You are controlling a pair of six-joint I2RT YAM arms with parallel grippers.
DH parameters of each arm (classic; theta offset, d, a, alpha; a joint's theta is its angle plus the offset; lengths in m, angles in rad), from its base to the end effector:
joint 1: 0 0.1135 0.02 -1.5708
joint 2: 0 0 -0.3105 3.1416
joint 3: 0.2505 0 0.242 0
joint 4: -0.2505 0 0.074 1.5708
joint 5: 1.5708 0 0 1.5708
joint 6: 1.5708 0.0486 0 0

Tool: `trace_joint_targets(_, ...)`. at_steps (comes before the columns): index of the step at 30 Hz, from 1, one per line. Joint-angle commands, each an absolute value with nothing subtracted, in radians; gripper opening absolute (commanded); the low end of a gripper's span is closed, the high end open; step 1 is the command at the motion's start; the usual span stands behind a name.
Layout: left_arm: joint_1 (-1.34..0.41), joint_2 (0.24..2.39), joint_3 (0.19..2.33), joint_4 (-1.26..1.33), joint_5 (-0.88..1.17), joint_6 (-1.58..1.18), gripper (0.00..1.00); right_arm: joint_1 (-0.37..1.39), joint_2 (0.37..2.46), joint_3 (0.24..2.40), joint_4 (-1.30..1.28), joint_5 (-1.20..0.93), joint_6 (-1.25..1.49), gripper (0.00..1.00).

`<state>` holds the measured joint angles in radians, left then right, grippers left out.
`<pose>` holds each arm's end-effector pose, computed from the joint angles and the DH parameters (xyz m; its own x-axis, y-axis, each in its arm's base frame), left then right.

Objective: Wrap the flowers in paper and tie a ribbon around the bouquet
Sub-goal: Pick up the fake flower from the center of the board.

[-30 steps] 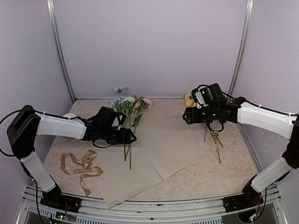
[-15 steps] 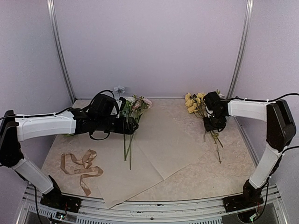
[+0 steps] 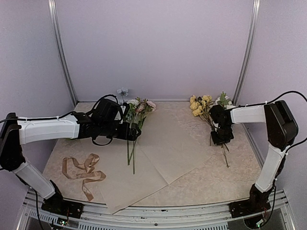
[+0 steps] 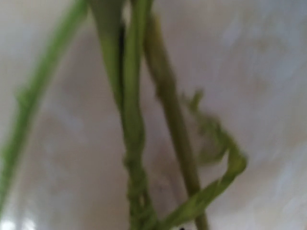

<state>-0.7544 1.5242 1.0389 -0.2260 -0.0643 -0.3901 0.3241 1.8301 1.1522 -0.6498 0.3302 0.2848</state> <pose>0.2453 -0.2263 0.2874 -0.6864 0.1243 -0.7166 0.4184 0.8734 -0.2493 0.3356 0.0961 0.1969 -0.9469 -0.0377 -0.3194 0.0404 0.9713 -0.2344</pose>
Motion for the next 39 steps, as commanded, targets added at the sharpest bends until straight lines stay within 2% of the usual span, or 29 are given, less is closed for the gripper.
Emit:
trace_joint_targets(1,-0.765,1.538,1.066,-0.229,-0.062,-0.373,0.99,0.318,1.817,1.099,-0.652,0.322,0.304,0.23)
trace_joint_targets(7,-0.767,1.512,1.040,-0.230,-0.069,-0.373,0.99,0.316,1.802,1.094,-0.648,0.320,0.294,0.00)
trace_joint_targets(12,-0.767,1.497,1.040,-0.236,-0.085,-0.373,0.99,0.318,1.732,1.140,-0.721,0.380,0.268,0.00)
trace_joint_targets(23,-0.764,1.487,1.053,-0.242,-0.106,-0.339,0.99,0.364,1.379,1.287,-0.807,0.465,0.207,0.00)
trace_joint_targets(29,-0.760,1.485,1.057,-0.234,-0.104,-0.334,0.99,0.382,1.167,1.238,-0.568,0.230,0.145,0.00)
trace_joint_targets(34,-0.758,1.485,1.073,-0.245,-0.096,-0.328,0.99,0.381,1.141,1.249,-0.580,0.245,0.175,0.00)
trace_joint_targets(39,-0.755,1.476,1.066,-0.250,-0.100,-0.320,0.99,0.383,1.092,1.228,-0.533,0.046,0.141,0.00)
